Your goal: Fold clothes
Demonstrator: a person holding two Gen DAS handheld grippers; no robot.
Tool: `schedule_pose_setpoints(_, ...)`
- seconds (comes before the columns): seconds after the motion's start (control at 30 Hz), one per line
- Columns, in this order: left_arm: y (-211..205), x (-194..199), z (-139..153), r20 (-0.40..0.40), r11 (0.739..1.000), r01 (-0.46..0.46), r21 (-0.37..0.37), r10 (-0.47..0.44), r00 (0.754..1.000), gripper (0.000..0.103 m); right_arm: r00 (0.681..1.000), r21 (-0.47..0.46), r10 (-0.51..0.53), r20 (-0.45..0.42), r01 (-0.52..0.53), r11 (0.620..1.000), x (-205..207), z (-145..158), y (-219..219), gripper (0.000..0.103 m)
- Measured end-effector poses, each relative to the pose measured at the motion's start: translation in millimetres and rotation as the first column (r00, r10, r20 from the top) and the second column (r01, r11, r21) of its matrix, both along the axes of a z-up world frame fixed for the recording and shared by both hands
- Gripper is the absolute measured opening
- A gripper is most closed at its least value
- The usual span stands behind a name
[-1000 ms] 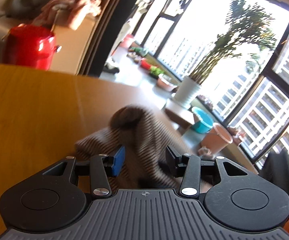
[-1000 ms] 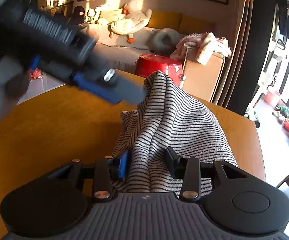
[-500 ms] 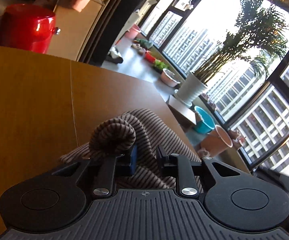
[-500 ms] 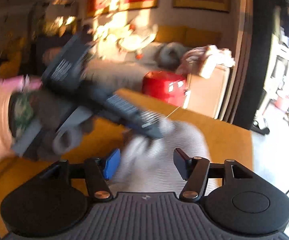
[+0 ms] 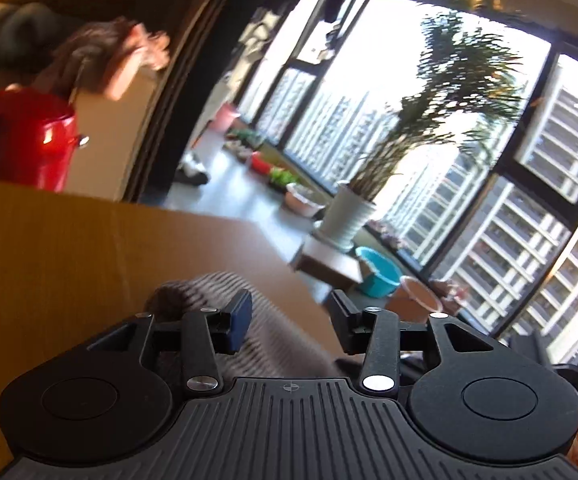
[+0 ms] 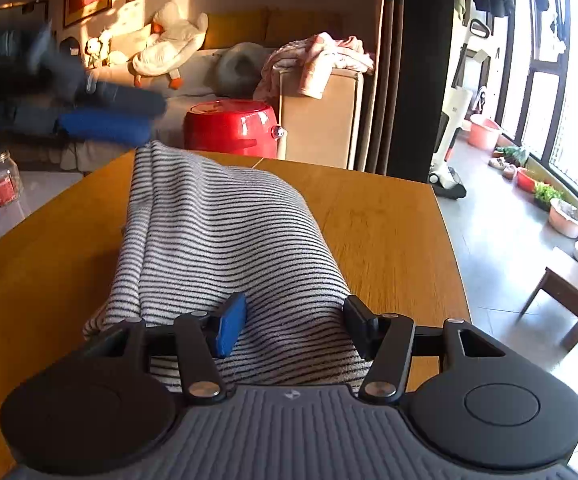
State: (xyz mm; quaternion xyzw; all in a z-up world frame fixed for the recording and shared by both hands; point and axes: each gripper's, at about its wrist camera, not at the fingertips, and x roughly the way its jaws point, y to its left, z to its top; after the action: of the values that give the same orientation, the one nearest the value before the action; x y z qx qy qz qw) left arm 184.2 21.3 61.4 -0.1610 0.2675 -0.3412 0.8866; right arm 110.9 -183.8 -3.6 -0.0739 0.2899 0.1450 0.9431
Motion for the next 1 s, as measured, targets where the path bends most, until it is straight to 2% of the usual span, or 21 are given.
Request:
schedule_pose_setpoints(0.03, -5.4, 0.4, -0.7, 0.002, 1.000, 0.015, 0.002, -0.015, 1.000, 0.058, 1.000, -0.011, 0.004, 0.001, -0.004, 1.000, -4.0, 0.2, 2.9, 0.055)
schedule_pose_setpoints(0.17, -13.3, 25.2, -29.9, -0.065, 0.997, -0.032, 0.065, 0.036, 0.997, 0.054, 0.999, -0.021, 0.047, -0.017, -0.047, 0.999, -20.5, 6.2, 13.8, 0.056)
schedule_pose_setpoints(0.2, -8.8, 31.7, -39.6, -0.086, 0.996, -0.055, 0.076, 0.061, 0.994, 0.051, 0.997, -0.013, 0.072, -0.027, -0.072, 0.997, -24.6, 8.9, 13.3, 0.056)
schedule_pose_setpoints(0.23, -2.4, 38.1, -49.8, -0.108, 0.994, -0.072, 0.080, 0.080, 0.991, 0.041, 0.994, 0.001, 0.098, -0.037, -0.098, 0.995, -22.4, 13.2, 13.9, 0.061)
schedule_pose_setpoints(0.33, 16.7, 47.2, -64.7, -0.154, 0.995, -0.091, 0.038, 0.096, 0.983, 0.025, 0.992, 0.072, 0.125, -0.021, -0.123, 0.990, -21.6, 26.4, 8.0, 0.071)
schedule_pose_setpoints(0.4, 26.8, 48.7, -66.0, -0.170, 0.996, -0.088, 0.012, 0.089, 0.981, 0.024, 0.993, 0.110, 0.117, -0.001, -0.116, 0.987, -19.3, 32.8, 4.6, 0.071)
schedule_pose_setpoints(0.47, 32.3, 49.2, -67.3, -0.173, 0.996, -0.087, -0.001, 0.085, 0.981, 0.024, 0.998, 0.119, 0.057, 0.005, -0.058, 0.991, -7.6, 29.7, 7.2, 0.072)
schedule_pose_setpoints(0.6, 42.7, 48.6, -69.9, -0.173, 0.996, -0.089, -0.022, 0.084, 0.981, 0.020, 0.997, 0.125, 0.003, -0.078, 0.007, 0.992, 6.1, 5.2, 17.3, 0.074)
schedule_pose_setpoints(0.7, 51.3, 47.4, -70.8, -0.171, 0.995, -0.094, -0.035, 0.087, 0.981, 0.020, 0.995, 0.159, -0.015, -0.094, 0.030, 0.987, 4.8, -1.7, 21.5, 0.074)
schedule_pose_setpoints(0.9, 64.3, 42.4, -67.2, -0.157, 0.992, -0.115, -0.048, 0.106, 0.982, 0.020, 0.997, 0.113, -0.017, -0.081, 0.026, 0.993, 0.9, -1.4, 38.3, 0.074)
schedule_pose_setpoints(1.0, 70.2, 35.6, -62.5, -0.150, 0.990, -0.127, -0.056, 0.117, 0.982, 0.026, 0.996, 0.100, -0.025, -0.087, 0.034, 0.994, 0.9, 0.0, 42.5, 0.075)
